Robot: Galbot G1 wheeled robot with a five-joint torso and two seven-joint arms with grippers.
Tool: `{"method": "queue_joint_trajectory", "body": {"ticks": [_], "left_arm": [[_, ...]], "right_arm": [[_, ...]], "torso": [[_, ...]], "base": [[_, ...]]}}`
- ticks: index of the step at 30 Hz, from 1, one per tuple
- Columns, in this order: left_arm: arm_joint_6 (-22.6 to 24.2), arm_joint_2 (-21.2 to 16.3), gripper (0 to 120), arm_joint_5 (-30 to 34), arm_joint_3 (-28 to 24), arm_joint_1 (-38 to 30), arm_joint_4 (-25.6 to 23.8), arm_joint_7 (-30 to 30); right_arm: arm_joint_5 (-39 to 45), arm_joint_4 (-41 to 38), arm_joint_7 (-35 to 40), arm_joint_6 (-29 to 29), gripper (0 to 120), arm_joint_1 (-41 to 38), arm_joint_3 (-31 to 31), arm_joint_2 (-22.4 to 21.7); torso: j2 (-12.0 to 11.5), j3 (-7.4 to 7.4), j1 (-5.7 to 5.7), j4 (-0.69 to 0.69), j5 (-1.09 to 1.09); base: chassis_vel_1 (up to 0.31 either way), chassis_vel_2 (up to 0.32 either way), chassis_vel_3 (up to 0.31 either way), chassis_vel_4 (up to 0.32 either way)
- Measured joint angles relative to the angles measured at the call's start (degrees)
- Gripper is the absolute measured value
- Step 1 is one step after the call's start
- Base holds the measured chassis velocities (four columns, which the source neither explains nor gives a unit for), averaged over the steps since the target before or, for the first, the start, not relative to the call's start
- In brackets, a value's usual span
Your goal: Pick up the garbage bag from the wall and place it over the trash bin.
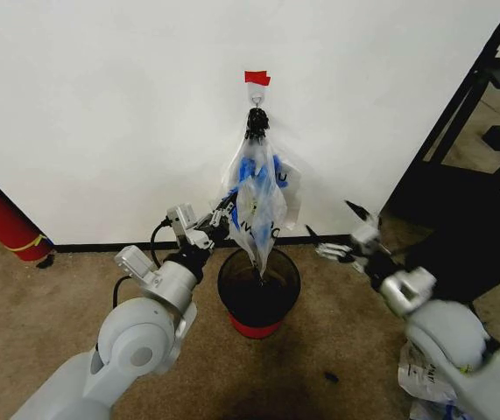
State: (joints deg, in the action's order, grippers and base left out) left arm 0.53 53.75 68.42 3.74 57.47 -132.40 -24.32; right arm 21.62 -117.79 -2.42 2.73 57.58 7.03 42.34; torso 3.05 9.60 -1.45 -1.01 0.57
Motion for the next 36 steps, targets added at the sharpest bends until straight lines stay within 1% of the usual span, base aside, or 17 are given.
{"method": "queue_joint_trajectory", "body": {"ticks": [2,4,6,8,10,11,13,16,18,19,20,25,26,28,31,33,36], "left_arm": [[0.03,0.18,0,-0.08,-0.05,-0.2,0.35,-0.03],[0.04,0.21,0,-0.08,-0.05,-0.28,0.48,-0.04],[0.04,0.18,0,-0.06,0.01,-0.42,0.81,-0.04],[0.04,0.18,0,0.02,0.08,-0.52,0.9,-0.04],[0.03,0.21,0,0.05,0.11,-0.54,0.89,-0.01],[0.03,0.21,0,0.05,0.11,-0.54,0.89,-0.01],[0.03,0.16,0,0.1,0.14,-0.53,0.8,0.02],[0.01,0.03,0,0.17,0.19,-0.58,0.79,0.04],[-0.01,0.04,0,0.17,0.21,-0.73,0.81,0.08],[-0.01,0.04,0,0.17,0.21,-0.73,0.81,0.08],[-0.05,0.12,0,0.1,0.19,-0.77,1.01,0.11],[-0.21,0.36,0,0.11,-0.03,-0.91,1.94,0.19],[-0.21,0.36,0,0.11,-0.03,-0.91,1.94,0.19],[-0.21,0.3,0,0.32,0.0,-1.03,1.94,0.19],[-0.23,0.08,0,0.58,0.14,-1.15,1.94,0.19],[-0.24,0.05,0,0.66,0.16,-1.16,1.94,0.19],[-0.25,0.0,0,0.77,0.19,-1.14,1.89,0.19]], "right_arm": [[1.97,0.79,0.33,2.4,100,-5.08,-5.48,0.64],[2.43,1.05,0.62,3.21,100,-6.44,-6.86,1.12],[2.73,2.52,2.38,5.75,100,-11.15,-11.59,3.58],[1.4,3.94,3.03,6.69,100,-13.12,-14.25,5.91],[-0.07,4.96,3.92,7.63,100,-14.47,-15.82,8.0],[-0.07,4.96,3.92,7.63,100,-14.47,-15.82,8.0],[-2.6,5.89,5.57,10.17,99,-15.52,-17.11,10.05],[-5.45,6.53,6.77,12.52,93,-15.62,-17.49,10.92],[-6.98,5.88,7.23,14.71,82,-14.21,-16.8,10.89],[-6.98,5.88,7.23,14.71,82,-14.21,-16.8,10.89],[-7.28,5.3,7.43,15.7,77,-13.41,-16.27,10.85],[-7.87,5.22,8.63,17.42,56,-12.23,-15.31,11.09],[-7.87,5.22,8.63,17.42,56,-12.23,-15.31,11.09],[-7.83,5.56,9.41,17.89,48,-11.96,-15.07,11.41],[-7.79,6.06,10.78,18.51,34,-11.45,-14.85,12.63],[-7.76,6.33,11.39,18.74,31,-11.13,-14.68,13.34],[-7.47,7.07,12.84,18.94,18,-10.19,-14.0,15.22]], "torso": [[0.0,0.0,0.0,-0.02,0.0],[0.0,0.0,0.0,-0.03,-0.01],[0.0,0.0,0.0,-0.02,0.01],[-0.01,0.0,0.0,-0.02,0.0],[0.0,0.0,0.0,-0.03,0.01],[0.0,0.0,0.0,-0.03,0.01],[-0.01,0.0,0.0,-0.02,0.0],[0.0,0.0,0.0,-0.02,0.01],[-0.01,-0.01,0.0,-0.03,0.0],[-0.01,-0.01,0.0,-0.03,0.0],[0.0,-0.01,0.01,-0.04,0.01],[0.0,-0.01,0.01,-0.03,0.01],[0.0,-0.01,0.01,-0.03,0.01],[0.0,-0.01,0.01,-0.03,0.01],[0.0,-0.01,0.01,-0.03,0.01],[-0.01,-0.01,0.01,-0.02,0.01],[0.0,-0.01,0.01,-0.02,0.01]], "base": [[0.0,0.0,0.0,0.0],[0.0,0.0,0.0,0.0],[0.0,0.0,0.0,0.0],[0.0,0.0,0.0,0.0],[0.0,0.0,0.0,0.0],[0.0,0.0,0.0,0.0],[0.0,0.0,0.0,0.0],[0.0,0.0,0.0,0.0],[0.0,0.0,0.0,0.0],[0.0,0.0,0.0,0.0],[0.0,0.0,0.0,0.0],[0.0,0.0,0.0,0.0],[0.0,0.0,0.0,0.0],[0.0,0.0,0.0,0.0],[0.0,0.0,0.0,0.0],[0.0,0.0,0.0,0.0],[0.0,0.0,0.0,0.0]]}}
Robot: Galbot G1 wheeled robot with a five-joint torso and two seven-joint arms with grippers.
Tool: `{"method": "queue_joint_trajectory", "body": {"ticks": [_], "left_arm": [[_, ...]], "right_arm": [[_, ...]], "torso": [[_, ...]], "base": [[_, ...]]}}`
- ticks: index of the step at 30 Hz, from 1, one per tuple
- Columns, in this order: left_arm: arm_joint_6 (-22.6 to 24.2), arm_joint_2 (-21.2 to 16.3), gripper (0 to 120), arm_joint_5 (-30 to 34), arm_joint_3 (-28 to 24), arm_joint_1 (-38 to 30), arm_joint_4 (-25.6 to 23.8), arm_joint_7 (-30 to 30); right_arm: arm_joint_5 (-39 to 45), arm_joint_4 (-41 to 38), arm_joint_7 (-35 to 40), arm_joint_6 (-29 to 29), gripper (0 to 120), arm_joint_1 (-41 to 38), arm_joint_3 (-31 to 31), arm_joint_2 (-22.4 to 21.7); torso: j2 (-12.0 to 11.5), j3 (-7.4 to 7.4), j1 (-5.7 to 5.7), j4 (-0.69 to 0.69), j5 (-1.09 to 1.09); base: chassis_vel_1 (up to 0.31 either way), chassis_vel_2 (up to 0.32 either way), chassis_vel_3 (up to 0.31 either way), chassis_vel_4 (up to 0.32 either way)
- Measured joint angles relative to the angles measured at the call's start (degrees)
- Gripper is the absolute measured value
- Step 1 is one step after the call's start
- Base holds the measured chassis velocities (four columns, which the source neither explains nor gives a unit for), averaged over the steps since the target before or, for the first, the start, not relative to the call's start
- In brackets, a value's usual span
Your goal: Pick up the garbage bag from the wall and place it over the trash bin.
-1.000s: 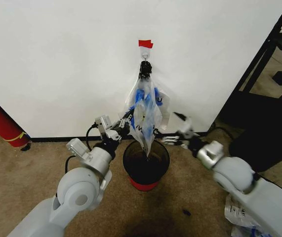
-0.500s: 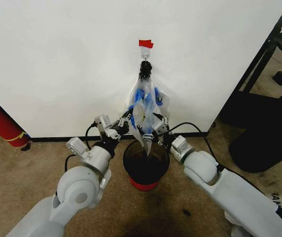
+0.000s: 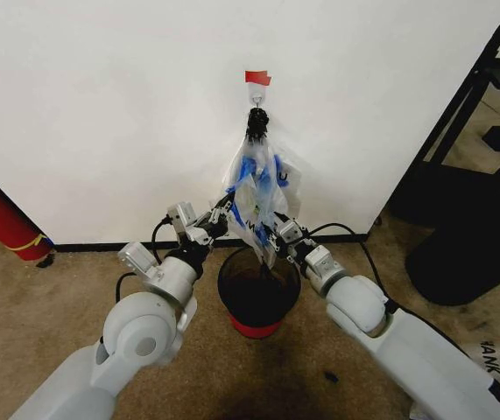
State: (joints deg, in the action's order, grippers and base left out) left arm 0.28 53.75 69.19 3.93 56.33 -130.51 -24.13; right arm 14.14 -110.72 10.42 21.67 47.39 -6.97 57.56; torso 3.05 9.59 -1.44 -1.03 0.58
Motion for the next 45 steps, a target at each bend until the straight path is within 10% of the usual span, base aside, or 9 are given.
{"method": "queue_joint_trajectory", "body": {"ticks": [9,28,37,45], "left_arm": [[-0.02,-0.19,0,0.34,0.31,0.07,-0.34,0.02],[-0.46,-0.35,0,-0.09,1.79,0.72,2.34,-0.68],[-0.46,-0.39,0,0.02,1.54,1.11,0.71,-0.78],[-0.37,0.04,0,-0.38,0.75,1.67,-0.49,-0.7]], "right_arm": [[4.89,-0.73,3.28,-2.05,0,3.08,4.6,4.19],[52.3,-9.7,1.67,-22.24,0,22.21,30.96,18.88],[49.09,-8.42,7.63,-20.58,4,23.2,31.04,18.34],[31.99,-9.25,7.68,-17.92,33,25.67,29.69,15.4]], "torso": [[0.0,0.0,0.0,0.0,0.0],[0.0,0.0,0.0,0.0,-0.01],[0.0,0.0,0.0,0.0,-0.01],[0.0,0.0,0.0,0.0,-0.02]], "base": [[0.0,0.0,0.0,0.0],[0.0,0.0,0.0,0.0],[0.0,0.0,0.0,0.0],[0.0,0.0,0.0,0.0]]}}
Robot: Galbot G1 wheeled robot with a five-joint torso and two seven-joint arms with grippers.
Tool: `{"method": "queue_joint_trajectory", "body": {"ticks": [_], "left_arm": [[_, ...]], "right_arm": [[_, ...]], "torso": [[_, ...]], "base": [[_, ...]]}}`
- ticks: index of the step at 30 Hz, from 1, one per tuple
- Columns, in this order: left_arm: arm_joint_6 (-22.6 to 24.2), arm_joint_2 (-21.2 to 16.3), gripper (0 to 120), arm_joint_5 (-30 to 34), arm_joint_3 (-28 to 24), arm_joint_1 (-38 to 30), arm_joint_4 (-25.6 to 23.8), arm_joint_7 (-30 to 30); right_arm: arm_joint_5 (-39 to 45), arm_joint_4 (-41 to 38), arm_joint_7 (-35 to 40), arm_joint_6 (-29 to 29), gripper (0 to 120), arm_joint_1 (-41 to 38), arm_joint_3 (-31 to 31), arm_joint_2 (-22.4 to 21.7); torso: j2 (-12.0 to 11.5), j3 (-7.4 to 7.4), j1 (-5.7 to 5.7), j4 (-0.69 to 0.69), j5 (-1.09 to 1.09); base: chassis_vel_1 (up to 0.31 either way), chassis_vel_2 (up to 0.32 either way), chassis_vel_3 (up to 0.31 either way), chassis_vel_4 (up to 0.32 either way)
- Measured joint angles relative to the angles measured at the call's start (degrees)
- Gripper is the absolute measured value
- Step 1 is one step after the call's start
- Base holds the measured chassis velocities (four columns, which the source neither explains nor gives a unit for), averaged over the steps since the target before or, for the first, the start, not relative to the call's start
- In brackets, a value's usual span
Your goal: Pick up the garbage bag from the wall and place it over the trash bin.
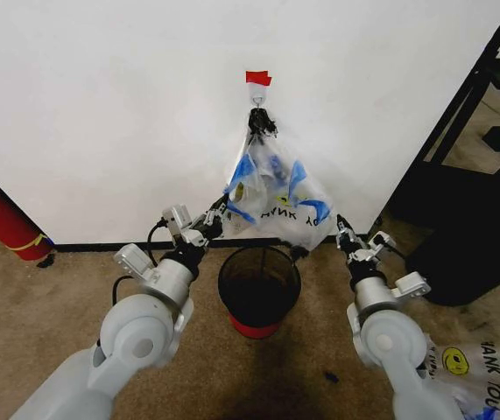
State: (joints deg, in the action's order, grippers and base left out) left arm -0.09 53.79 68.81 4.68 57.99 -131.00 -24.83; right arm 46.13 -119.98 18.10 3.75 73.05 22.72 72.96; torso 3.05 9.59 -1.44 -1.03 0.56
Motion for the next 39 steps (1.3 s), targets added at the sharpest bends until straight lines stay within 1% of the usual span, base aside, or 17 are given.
{"method": "queue_joint_trajectory", "body": {"ticks": [4,6,7,11,12,13,14,15,16,17,19,20,23,26,27,33,39], "left_arm": [[0.04,0.07,0,0.01,-0.14,0.01,-0.45,0.01],[0.07,0.41,0,-0.01,-0.3,0.18,-0.72,-0.01],[0.07,0.41,0,-0.01,-0.3,0.18,-0.72,-0.01],[0.15,0.94,0,-0.41,-0.67,0.84,-1.13,-0.02],[0.15,0.98,0,-0.44,-0.69,0.9,-1.14,-0.02],[0.16,1.07,0,-0.56,-0.81,1.05,-1.26,-0.02],[0.17,1.12,0,-0.65,-0.89,1.09,-1.35,-0.02],[0.17,1.12,0,-0.65,-0.89,1.09,-1.35,-0.02],[0.21,1.18,0,-0.77,-0.96,1.11,-1.5,-0.02],[0.25,1.22,0,-0.85,-0.99,1.13,-1.66,-0.04],[0.35,1.27,0,-0.94,-1.02,1.37,-1.94,-0.06],[0.35,1.27,0,-0.94,-1.02,1.37,-1.94,-0.06],[0.42,1.38,0,-1.14,-1.13,1.74,-2.02,-0.06],[0.43,1.59,0,-1.2,-1.16,1.74,-2.02,-0.03],[0.43,1.59,0,-1.2,-1.16,1.74,-2.02,-0.03],[0.46,1.61,0,-1.16,-1.19,1.36,-1.87,0.1],[0.46,1.57,0,-1.15,-1.2,1.45,-1.62,0.21]], "right_arm": [[-5.96,-3.48,-1.58,0.56,48,2.26,0.61,-2.11],[-10.3,-5.69,-4.46,0.87,58,3.43,0.22,-4.43],[-10.3,-5.69,-4.46,0.87,58,3.43,0.22,-4.43],[-15.66,-8.58,-10.38,2.68,74,3.5,-1.61,-9.37],[-16.38,-8.78,-11.08,3.1,75,3.24,-1.94,-10.08],[-20.11,-9.08,-14.07,5.03,82,1.32,-4.02,-13.89],[-21.34,-9.06,-15.07,6.03,87,-0.04,-5.12,-15.85],[-21.34,-9.06,-15.07,6.03,87,-0.04,-5.12,-15.85],[-22.14,-8.81,-15.52,7.38,90,-2.12,-6.88,-17.9],[-22.23,-8.38,-15.56,8.46,95,-4.22,-8.98,-19.55],[-21.68,-6.54,-14.21,10.93,99,-10.77,-15.14,-22.59],[-21.68,-6.54,-14.21,10.93,99,-10.77,-15.14,-22.59],[-18.82,-4.44,-11.31,13.81,100,-17.71,-22.3,-23.64],[-15.46,-3.0,-6.86,16.96,100,-22.58,-26.02,-22.78],[-15.46,-3.0,-6.86,16.96,100,-22.58,-26.02,-22.78],[-6.46,-2.94,-0.06,21.06,100,-24.6,-26.76,-21.6],[-1.86,-2.3,3.56,24.12,100,-26.14,-27.21,-21.32]], "torso": [[0.0,0.0,0.0,-0.01,0.0],[0.0,0.0,0.0,-0.01,0.01],[0.0,0.0,0.0,-0.01,0.01],[0.0,0.0,0.0,-0.02,0.0],[0.01,0.0,0.0,-0.02,0.01],[0.0,0.0,0.0,-0.01,0.0],[0.0,0.01,0.0,0.0,0.01],[0.0,0.01,0.0,0.0,0.01],[0.0,0.0,0.0,-0.01,0.01],[0.0,0.01,0.0,-0.01,0.01],[0.0,0.01,-0.01,0.02,0.01],[0.0,0.01,-0.01,0.02,0.01],[0.0,0.01,-0.01,0.0,0.0],[0.0,0.01,-0.01,0.02,0.01],[0.0,0.01,-0.01,0.02,0.01],[0.0,0.01,-0.01,-0.02,0.01],[0.0,0.01,-0.01,-0.01,0.01]], "base": [[0.0,0.0,0.0,0.0],[0.0,0.0,0.0,0.0],[0.0,0.0,0.0,0.0],[0.0,0.0,0.0,0.0],[0.0,0.0,0.0,0.0],[0.0,0.0,0.0,0.0],[0.0,0.0,0.0,0.0],[0.0,0.0,0.0,0.0],[0.0,0.0,0.0,0.0],[0.0,0.0,0.0,0.0],[0.0,0.0,0.0,0.0],[0.0,0.0,0.0,0.0],[0.0,0.0,0.0,0.0],[0.0,0.0,0.0,0.0],[0.0,0.0,0.0,0.0],[0.0,0.0,0.0,0.0],[0.0,0.0,0.0,0.0]]}}
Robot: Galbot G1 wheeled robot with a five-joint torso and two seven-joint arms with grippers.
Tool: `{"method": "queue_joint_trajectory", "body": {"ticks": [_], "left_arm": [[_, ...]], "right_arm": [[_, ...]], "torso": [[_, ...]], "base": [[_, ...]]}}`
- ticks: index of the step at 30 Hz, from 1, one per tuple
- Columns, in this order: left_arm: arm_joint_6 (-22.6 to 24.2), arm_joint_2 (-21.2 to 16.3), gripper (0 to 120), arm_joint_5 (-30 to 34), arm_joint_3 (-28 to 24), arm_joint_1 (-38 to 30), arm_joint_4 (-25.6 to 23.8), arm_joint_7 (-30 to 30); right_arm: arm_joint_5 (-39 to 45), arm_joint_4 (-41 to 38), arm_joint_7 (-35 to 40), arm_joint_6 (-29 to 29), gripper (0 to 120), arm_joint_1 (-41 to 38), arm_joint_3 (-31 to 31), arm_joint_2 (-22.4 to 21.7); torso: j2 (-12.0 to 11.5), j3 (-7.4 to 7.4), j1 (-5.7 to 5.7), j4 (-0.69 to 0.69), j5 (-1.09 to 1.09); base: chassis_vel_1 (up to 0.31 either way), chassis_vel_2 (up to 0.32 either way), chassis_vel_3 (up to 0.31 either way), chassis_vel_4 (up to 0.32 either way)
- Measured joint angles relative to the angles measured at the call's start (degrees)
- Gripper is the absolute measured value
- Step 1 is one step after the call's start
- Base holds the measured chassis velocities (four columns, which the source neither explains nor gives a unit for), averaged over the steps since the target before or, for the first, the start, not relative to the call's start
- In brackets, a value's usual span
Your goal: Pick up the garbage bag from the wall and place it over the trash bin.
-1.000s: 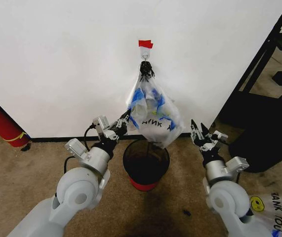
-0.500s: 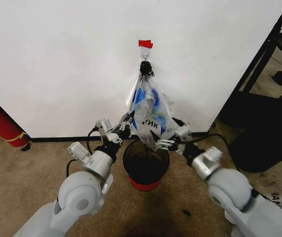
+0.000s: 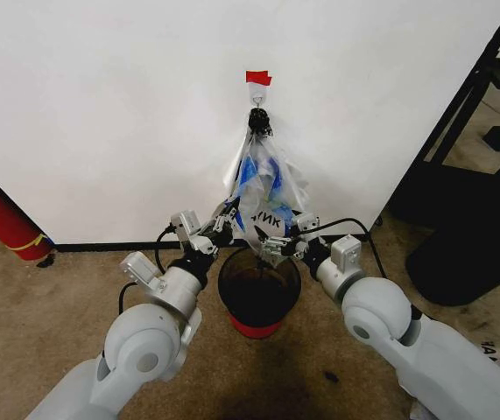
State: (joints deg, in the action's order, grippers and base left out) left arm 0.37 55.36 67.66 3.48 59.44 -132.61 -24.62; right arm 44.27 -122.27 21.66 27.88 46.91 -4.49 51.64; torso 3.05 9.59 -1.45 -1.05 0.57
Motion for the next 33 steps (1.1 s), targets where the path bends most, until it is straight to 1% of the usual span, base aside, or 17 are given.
{"method": "queue_joint_trajectory", "body": {"ticks": [3,7,9,10,11,12,15,17,18,21,24,25,26,29,30,33], "left_arm": [[-0.02,0.07,0,0.02,0.0,0.04,0.03,0.04],[-0.04,0.19,0,0.02,-0.11,0.06,0.13,0.13],[-0.05,0.31,0,0.03,-0.23,-0.03,0.26,0.14],[-0.05,0.31,0,0.03,-0.23,-0.03,0.26,0.14],[-0.04,0.36,0,0.05,-0.3,-0.11,0.29,0.14],[-0.05,0.42,0,0.11,-0.37,-0.24,0.3,0.14],[-0.05,0.48,0,0.31,-0.38,-0.42,0.29,0.14],[-0.05,0.41,0,0.47,-0.27,-0.34,0.16,0.14],[-0.05,0.41,0,0.47,-0.27,-0.34,0.16,0.14],[-0.05,0.3,0,0.47,-0.1,-0.11,0.1,0.13],[-0.05,0.32,0,0.47,0.06,0.07,-0.05,0.09],[-0.05,0.31,0,0.48,0.09,0.12,-0.05,0.08],[-0.05,0.31,0,0.48,0.09,0.12,-0.05,0.08],[-0.05,0.25,0,0.59,0.15,0.17,-0.06,0.03],[-0.05,0.26,0,0.61,0.15,0.16,-0.06,0.02],[-0.06,0.2,0,0.53,0.16,0.1,0.09,0.0]], "right_arm": [[1.95,0.23,2.22,1.65,98,-1.27,-0.54,0.23],[6.07,0.64,6.12,4.08,81,-2.91,-0.61,0.37],[6.59,0.79,6.46,4.55,74,-3.24,-0.56,0.01],[6.59,0.79,6.46,4.55,74,-3.24,-0.56,0.01],[6.86,0.83,6.68,4.9,72,-3.44,-0.55,-0.14],[7.43,0.9,7.39,5.66,65,-3.77,-0.55,-0.27],[8.69,1.5,8.75,7.5,52,-4.55,-0.56,-0.34],[8.64,2.12,9.09,9.87,43,-5.2,-0.52,-0.38],[8.64,2.12,9.09,9.87,43,-5.2,-0.52,-0.38],[8.57,2.89,9.93,11.07,32,-6.19,-1.0,-0.31],[8.61,3.23,10.81,11.09,19,-6.88,-1.17,-0.05],[8.6,3.24,10.9,10.95,16,-6.9,-1.17,-0.03],[8.6,3.24,10.9,10.95,16,-6.9,-1.17,-0.03],[8.32,3.1,10.91,9.9,2,-5.84,-0.24,-0.14],[8.08,2.96,10.88,9.32,0,-5.22,0.14,-0.18],[6.34,2.47,10.3,5.95,0,-2.33,2.25,0.12]], "torso": [[0.0,0.0,0.0,0.01,0.0],[0.0,0.0,0.0,0.01,0.0],[0.0,0.0,0.0,0.01,0.0],[0.0,0.0,0.0,0.01,0.0],[0.0,0.0,0.0,0.01,0.0],[0.0,0.0,0.01,0.0,0.0],[0.0,0.0,0.01,0.01,0.0],[0.0,0.0,0.01,0.01,0.0],[0.0,0.0,0.01,0.01,0.0],[0.0,0.0,0.01,0.01,0.0],[0.0,0.0,0.01,0.01,0.0],[0.0,0.0,0.01,0.01,0.0],[0.0,0.0,0.01,0.01,0.0],[0.0,0.0,0.01,0.02,0.0],[0.0,0.0,0.01,0.01,0.0],[0.0,0.0,0.01,0.01,0.0]], "base": [[0.0,0.0,0.0,0.0],[0.0,0.0,0.0,0.0],[0.0,0.0,0.0,0.0],[0.0,0.0,0.0,0.0],[0.0,0.0,0.0,0.0],[0.0,0.0,0.0,0.0],[0.0,0.0,0.0,0.0],[0.0,0.0,0.0,0.0],[0.0,0.0,0.0,0.0],[0.0,0.0,0.0,0.0],[0.0,0.0,0.0,0.0],[0.0,0.0,0.0,0.0],[0.0,0.0,0.0,0.0],[0.0,0.0,0.0,0.0],[0.0,0.0,0.0,0.0],[0.0,0.0,0.0,0.0]]}}
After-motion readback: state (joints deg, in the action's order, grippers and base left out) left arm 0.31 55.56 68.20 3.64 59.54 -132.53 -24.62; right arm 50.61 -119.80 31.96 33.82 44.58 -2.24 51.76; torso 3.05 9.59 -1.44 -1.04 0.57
